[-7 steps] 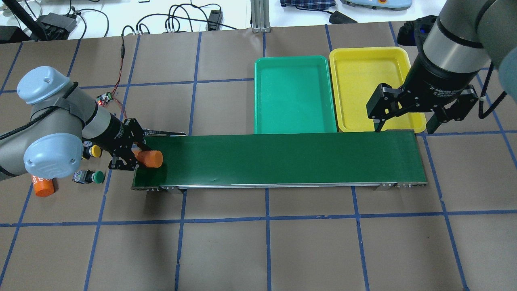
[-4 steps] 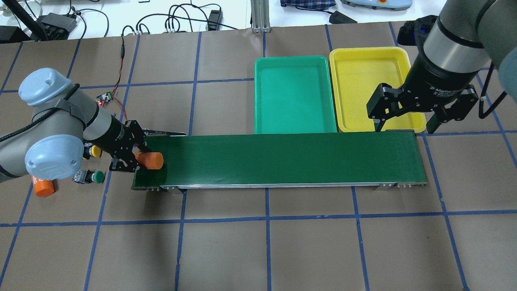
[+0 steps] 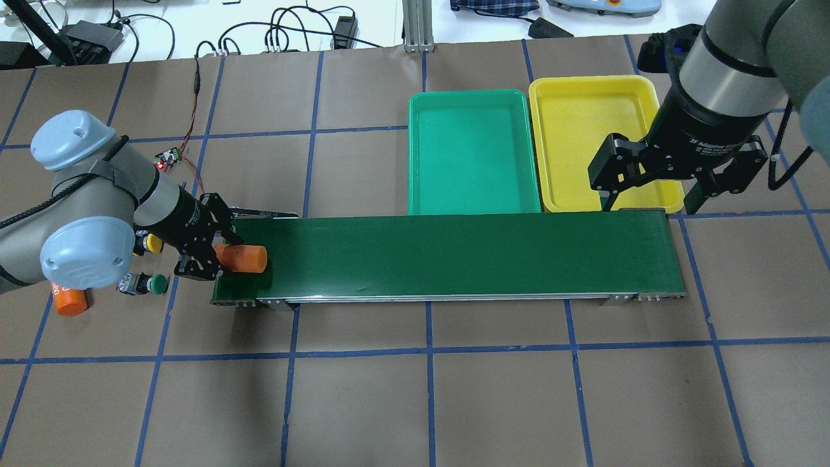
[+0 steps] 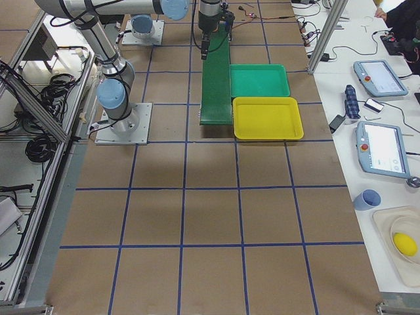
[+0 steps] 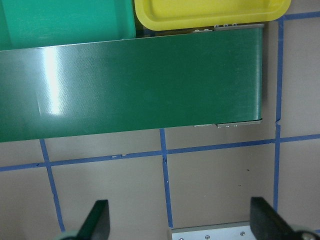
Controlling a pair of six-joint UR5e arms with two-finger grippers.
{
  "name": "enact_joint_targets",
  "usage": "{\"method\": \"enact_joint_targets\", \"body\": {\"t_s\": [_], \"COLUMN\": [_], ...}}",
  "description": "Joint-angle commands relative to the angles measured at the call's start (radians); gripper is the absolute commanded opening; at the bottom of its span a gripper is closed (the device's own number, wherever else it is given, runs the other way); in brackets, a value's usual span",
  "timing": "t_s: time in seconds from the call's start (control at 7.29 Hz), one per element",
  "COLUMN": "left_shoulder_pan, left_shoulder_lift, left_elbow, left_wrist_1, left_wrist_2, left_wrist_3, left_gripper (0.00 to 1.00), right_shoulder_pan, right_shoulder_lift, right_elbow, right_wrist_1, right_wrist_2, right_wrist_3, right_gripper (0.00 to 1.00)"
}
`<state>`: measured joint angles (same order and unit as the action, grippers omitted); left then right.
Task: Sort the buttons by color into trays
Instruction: 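Carry the orange cylinder with the left gripper onto the conveyor belt, then open the left gripper and withdraw it toward the parts cluster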
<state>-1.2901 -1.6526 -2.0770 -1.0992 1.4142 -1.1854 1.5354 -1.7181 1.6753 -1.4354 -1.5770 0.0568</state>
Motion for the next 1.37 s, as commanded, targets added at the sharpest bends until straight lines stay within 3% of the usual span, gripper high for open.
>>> {"method": "enact_joint_targets", "body": {"t_s": [0.0, 0.55, 0.96, 1.23], "left_shoulder_pan": [0.000, 0.072, 0.162, 0.219], "left_shoulder_lift": [0.011, 0.025, -0.005, -0.016], "left_elbow": [0.002, 0.015, 0.011, 0.003], "left_wrist_1": [0.002, 0.089, 0.221, 0.223], "left_wrist_2": [-0.004, 0.037, 0.242, 0.253], "left_wrist_3": [0.000, 0.064, 0.294, 0.300], "left_gripper": [1.00, 1.00, 0.97, 0.92], "right_shoulder_pan": [0.000, 0.000, 0.000, 0.000], "right_shoulder_lift": [0.000, 0.000, 0.000, 0.000], "right_elbow": [0.000, 0.000, 0.000, 0.000], "right_wrist_1": [-0.002, 0.000, 0.000, 0.000], "right_wrist_2": [0.000, 0.002, 0.000, 0.002], "right_wrist_3": [0.000, 0.000, 0.000, 0.000], "right_gripper": [1.00, 1.00, 1.00, 1.00]}}
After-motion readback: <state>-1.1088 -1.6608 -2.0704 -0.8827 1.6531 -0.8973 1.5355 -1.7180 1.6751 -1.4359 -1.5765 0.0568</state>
